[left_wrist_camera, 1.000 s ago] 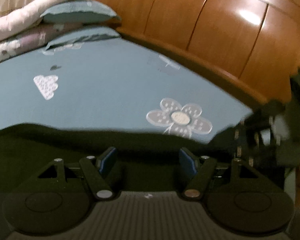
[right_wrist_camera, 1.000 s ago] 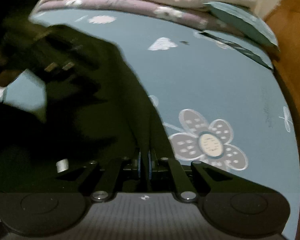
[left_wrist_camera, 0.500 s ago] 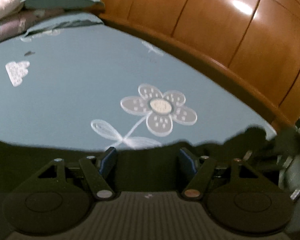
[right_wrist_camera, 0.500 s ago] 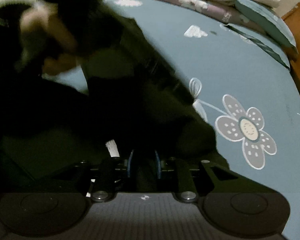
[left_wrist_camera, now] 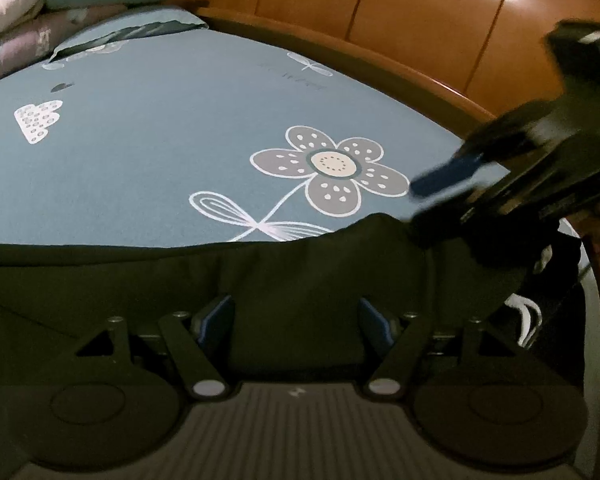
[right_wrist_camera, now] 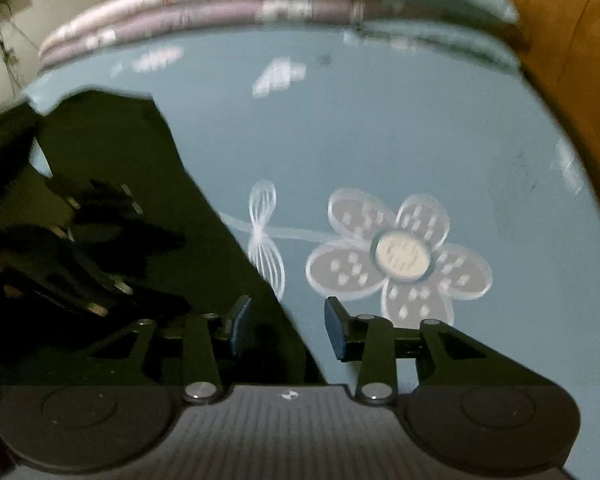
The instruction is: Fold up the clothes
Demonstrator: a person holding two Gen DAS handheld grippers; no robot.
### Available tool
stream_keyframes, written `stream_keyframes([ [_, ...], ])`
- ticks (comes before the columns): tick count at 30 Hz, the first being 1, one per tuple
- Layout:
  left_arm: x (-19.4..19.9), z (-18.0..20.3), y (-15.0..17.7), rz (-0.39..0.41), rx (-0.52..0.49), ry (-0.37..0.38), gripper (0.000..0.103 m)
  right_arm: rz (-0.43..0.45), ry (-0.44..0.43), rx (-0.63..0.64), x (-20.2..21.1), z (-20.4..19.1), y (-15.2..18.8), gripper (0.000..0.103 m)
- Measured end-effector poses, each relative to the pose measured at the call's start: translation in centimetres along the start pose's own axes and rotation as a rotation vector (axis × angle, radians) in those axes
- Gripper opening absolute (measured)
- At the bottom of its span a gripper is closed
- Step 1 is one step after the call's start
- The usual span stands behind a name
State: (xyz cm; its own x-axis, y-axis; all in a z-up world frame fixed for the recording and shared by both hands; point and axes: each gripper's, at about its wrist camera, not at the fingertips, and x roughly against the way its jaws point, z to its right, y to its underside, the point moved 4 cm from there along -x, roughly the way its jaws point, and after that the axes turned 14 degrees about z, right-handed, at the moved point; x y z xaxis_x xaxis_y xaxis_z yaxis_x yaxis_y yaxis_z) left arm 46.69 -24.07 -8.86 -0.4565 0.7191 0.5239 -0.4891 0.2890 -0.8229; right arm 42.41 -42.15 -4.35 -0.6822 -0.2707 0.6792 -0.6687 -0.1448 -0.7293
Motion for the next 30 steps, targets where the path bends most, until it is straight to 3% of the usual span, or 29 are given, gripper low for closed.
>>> stream_keyframes([
  [5, 0.3, 0.0, 0.3, 0.009, -0.025, 0.003, 0.07, -0.029, -0.006, -0.036, -1.1, -1.0, 1.9, 0.042],
  [13, 1.8, 0.0, -0.9, 0.076, 0.017, 0.067, 0.07, -0.003, 0.118, 0.262, -0.3, -6.5, 2.6, 0.036],
  [17, 0.7, -0.4, 0.1, 0.002, 0.021, 0.036, 0.07, 0.008, 0.149, 0.375, 0.1, -8.9, 2.8, 0.035],
  [19, 0.7, -0.5, 0.3, 0.003, 0.015, 0.038, 0.07, -0.001, 0.134, 0.393, 0.5, -9.5, 2.9, 0.035],
  [25, 0.5, -0.2, 0.6, -0.002, -0.012, 0.016, 0.07, 0.018, 0.116, 0.289, 2.0, -6.8, 1.0, 0.037],
  [28, 0.5, -0.2, 0.6, 0.001, -0.014, 0.014, 0.07, 0.032, 0.105, 0.188, 2.2, -4.0, -0.2, 0.049],
  [30, 0.6, -0.2, 0.6, 0.0, -0.014, 0.011, 0.07, 0.02, 0.072, 0.114, 1.5, -2.2, -0.4, 0.049],
])
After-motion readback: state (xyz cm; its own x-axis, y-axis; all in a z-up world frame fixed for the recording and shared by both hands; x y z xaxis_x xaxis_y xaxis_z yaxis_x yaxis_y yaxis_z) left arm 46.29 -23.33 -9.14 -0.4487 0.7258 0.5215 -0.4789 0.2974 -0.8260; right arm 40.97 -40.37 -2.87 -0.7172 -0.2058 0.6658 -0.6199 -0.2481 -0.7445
